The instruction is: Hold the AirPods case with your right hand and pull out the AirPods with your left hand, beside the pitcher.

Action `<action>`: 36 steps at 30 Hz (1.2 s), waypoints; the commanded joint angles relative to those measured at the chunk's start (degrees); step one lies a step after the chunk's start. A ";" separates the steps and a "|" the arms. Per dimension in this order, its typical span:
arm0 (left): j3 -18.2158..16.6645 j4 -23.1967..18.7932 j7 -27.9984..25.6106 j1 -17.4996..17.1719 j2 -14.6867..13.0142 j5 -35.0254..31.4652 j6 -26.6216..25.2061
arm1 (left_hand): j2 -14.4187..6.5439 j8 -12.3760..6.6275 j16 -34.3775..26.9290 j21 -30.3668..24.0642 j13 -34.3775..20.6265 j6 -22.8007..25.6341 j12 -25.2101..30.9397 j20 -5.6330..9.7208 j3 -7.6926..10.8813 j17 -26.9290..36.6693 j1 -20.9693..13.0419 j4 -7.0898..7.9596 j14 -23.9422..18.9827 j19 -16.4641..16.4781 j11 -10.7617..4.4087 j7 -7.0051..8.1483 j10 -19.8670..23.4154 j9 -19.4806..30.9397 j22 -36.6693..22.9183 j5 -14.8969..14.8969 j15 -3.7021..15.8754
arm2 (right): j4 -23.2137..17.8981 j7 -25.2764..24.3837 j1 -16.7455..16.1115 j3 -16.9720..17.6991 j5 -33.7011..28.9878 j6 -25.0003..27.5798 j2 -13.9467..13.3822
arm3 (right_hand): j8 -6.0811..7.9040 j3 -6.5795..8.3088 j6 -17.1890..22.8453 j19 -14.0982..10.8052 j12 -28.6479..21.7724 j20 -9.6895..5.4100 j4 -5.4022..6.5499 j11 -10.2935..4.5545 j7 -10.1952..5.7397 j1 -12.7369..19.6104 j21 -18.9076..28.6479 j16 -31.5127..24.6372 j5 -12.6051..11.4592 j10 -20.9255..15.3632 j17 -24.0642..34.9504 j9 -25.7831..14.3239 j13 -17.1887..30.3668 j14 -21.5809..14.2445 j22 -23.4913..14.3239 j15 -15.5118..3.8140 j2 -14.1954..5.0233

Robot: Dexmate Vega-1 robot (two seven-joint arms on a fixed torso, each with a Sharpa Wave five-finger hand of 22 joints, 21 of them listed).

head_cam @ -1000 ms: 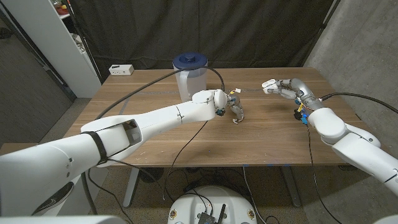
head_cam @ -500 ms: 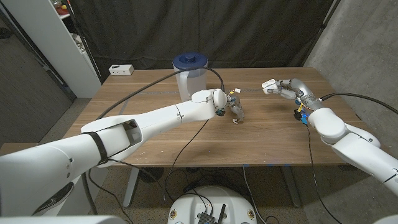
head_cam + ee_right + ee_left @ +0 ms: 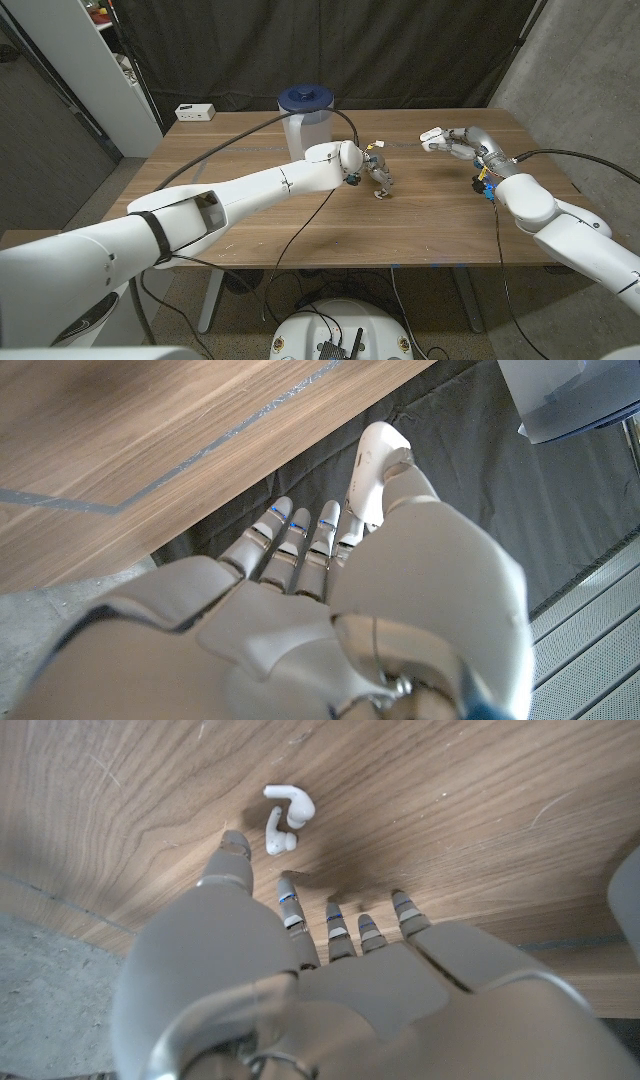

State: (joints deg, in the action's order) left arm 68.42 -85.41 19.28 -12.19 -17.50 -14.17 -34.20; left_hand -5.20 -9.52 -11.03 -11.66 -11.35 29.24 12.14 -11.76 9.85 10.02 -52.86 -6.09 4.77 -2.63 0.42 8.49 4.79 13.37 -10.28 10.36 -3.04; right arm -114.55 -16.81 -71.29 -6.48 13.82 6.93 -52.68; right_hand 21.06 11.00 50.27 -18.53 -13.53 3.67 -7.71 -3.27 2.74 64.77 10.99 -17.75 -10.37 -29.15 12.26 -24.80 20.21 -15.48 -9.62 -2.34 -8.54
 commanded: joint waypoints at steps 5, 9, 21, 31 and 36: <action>-7.54 -2.20 -10.39 -7.89 -3.21 2.75 12.52 | -0.22 -0.80 -0.57 -1.72 -0.36 -1.10 0.67 0.64 -0.33 0.35 1.06 -0.14 -2.38 4.45 -0.08 -0.62 0.66 -0.70 -0.37 -0.12 0.41 | -0.72 -0.04 0.37 -0.53 -0.77 0.36 -0.10 | 0.24 0.48 3.83 0.11 -0.09 0.09 0.05 -0.17 -3.25 0.25 -0.08 0.00 -0.33 -0.08 0.05 -9.83 0.05 0.47 -0.09 -4.96 -0.48; -8.83 -0.98 -10.33 -8.54 -2.78 4.04 14.51 | -0.27 -0.80 -0.55 -2.41 -0.42 -1.85 0.72 2.00 -0.34 0.38 1.13 -0.27 -2.92 6.53 0.02 -0.76 0.63 -0.97 -0.45 -0.09 0.45 | -0.60 -0.05 0.53 -0.58 -0.90 0.10 -0.04 | 0.20 0.47 3.90 0.12 -0.04 0.09 0.05 -0.27 -3.32 0.24 -0.08 -0.01 -0.32 0.05 0.05 -9.78 0.05 0.44 -0.09 -4.99 -0.47; -11.97 3.61 -12.18 -9.96 -1.06 7.04 22.26 | -0.30 -0.12 -0.13 -2.26 -0.54 -7.34 0.47 1.99 -0.51 0.44 1.59 -0.45 -2.90 7.06 0.50 0.77 -0.41 -1.52 -0.58 -0.06 0.33 | -0.45 -0.28 0.83 -0.88 -1.05 0.02 0.42 | 0.13 0.52 4.00 0.12 -0.09 0.09 0.02 -0.18 -3.39 0.27 -0.07 0.02 -0.31 -0.13 0.06 -9.77 0.02 0.41 -0.09 -5.00 -0.48; -13.96 7.38 -13.85 -10.62 0.46 9.11 29.38 | -0.50 -0.84 -0.02 -2.11 -0.58 -7.11 0.57 1.78 -0.45 0.44 1.64 -0.58 -2.91 7.08 0.51 1.10 -0.38 -1.69 -0.61 -0.04 0.11 | -0.27 -0.15 1.09 -1.46 -1.02 -0.20 0.75 | 0.04 0.52 3.97 0.10 -0.11 0.13 0.02 -0.25 -3.27 0.26 -0.06 0.07 -0.29 -0.13 0.06 -9.79 0.05 0.46 -0.09 -5.05 -0.46; -15.07 8.46 -14.67 -11.09 0.92 10.07 32.77 | -0.57 -1.16 -0.15 -2.07 -0.62 -6.71 0.81 1.81 -0.42 0.45 1.62 -0.68 -3.38 7.20 0.51 0.88 0.10 -1.76 -0.62 -0.02 0.20 | -0.09 0.00 1.45 -1.99 -0.95 -0.31 0.99 | 0.05 0.51 4.07 0.09 -0.14 0.13 0.01 -0.22 -3.09 0.24 -0.05 0.08 -0.28 -0.21 0.05 -9.83 0.05 0.43 -0.09 -5.02 -0.41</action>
State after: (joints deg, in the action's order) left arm 55.81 -80.08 6.61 -22.21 -17.81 -6.58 -9.39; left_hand -5.73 -10.33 -11.25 -13.78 -11.88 21.89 12.58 -9.83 9.24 10.28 -51.43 -6.56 1.82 4.34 0.72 9.45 4.49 11.44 -10.82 10.36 -2.77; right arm -114.99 -17.05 -70.40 -7.62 12.84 6.89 -52.15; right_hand 20.84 11.00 50.51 -18.53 -13.53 3.67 -7.70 -3.26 2.96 65.07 10.99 -17.76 -10.40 -29.15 12.26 -24.81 20.21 -15.47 -9.62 -2.34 -8.36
